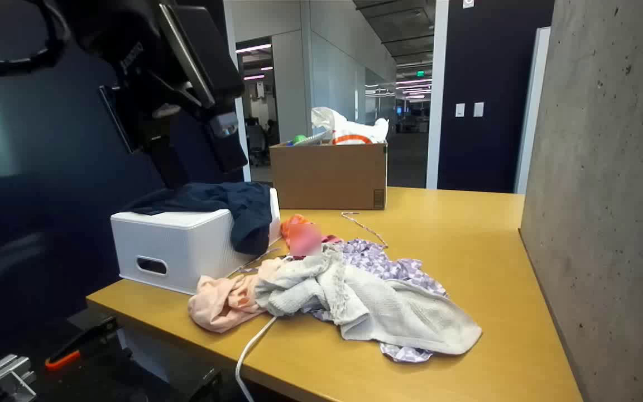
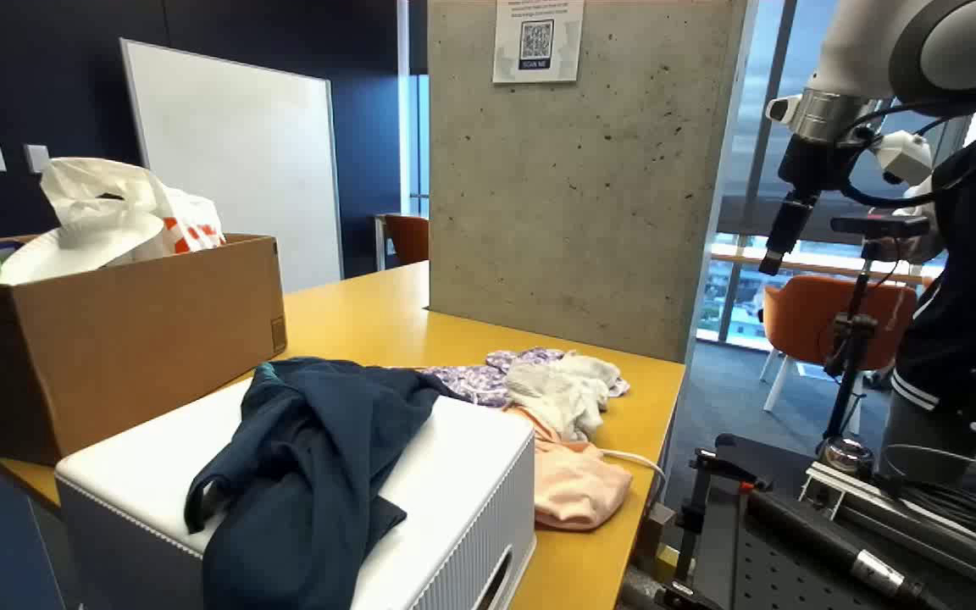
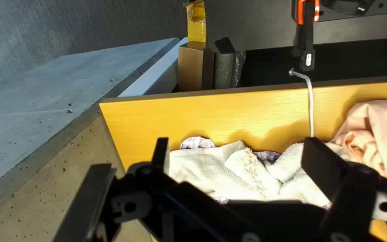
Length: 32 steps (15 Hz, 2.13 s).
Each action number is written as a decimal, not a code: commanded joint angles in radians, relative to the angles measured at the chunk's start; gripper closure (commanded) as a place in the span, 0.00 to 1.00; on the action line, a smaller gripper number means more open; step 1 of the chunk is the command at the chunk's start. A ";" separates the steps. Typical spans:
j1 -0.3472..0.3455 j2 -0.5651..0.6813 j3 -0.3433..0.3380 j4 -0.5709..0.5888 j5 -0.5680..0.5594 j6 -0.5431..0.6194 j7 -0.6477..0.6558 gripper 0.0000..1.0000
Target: Place the items on the table on top of the white storage container.
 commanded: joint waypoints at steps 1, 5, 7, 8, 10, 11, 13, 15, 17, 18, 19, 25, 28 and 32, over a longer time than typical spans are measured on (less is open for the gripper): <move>-0.001 0.000 0.002 0.000 0.003 -0.005 -0.002 0.00; -0.001 0.005 0.002 -0.001 0.003 -0.004 -0.002 0.00; -0.001 0.005 0.002 -0.001 0.003 -0.004 -0.002 0.00; -0.001 0.005 0.002 -0.001 0.003 -0.004 -0.002 0.00; 0.004 0.059 0.002 -0.001 -0.004 0.073 0.020 0.00; 0.012 0.089 0.001 0.000 -0.001 0.123 0.028 0.00; 0.028 0.234 0.022 0.017 0.003 0.292 0.079 0.00; 0.051 0.350 0.035 0.022 0.025 0.418 0.084 0.00; 0.073 0.483 0.048 0.043 0.051 0.529 0.093 0.00; 0.095 0.554 0.054 0.063 0.073 0.576 0.094 0.00; 0.099 0.623 0.073 0.099 0.076 0.618 0.114 0.00; 0.150 1.018 0.075 0.373 0.225 0.745 0.052 0.00; 0.122 1.184 0.130 0.495 0.288 0.763 0.027 0.00; 0.095 1.274 0.178 0.595 0.296 0.758 0.009 0.00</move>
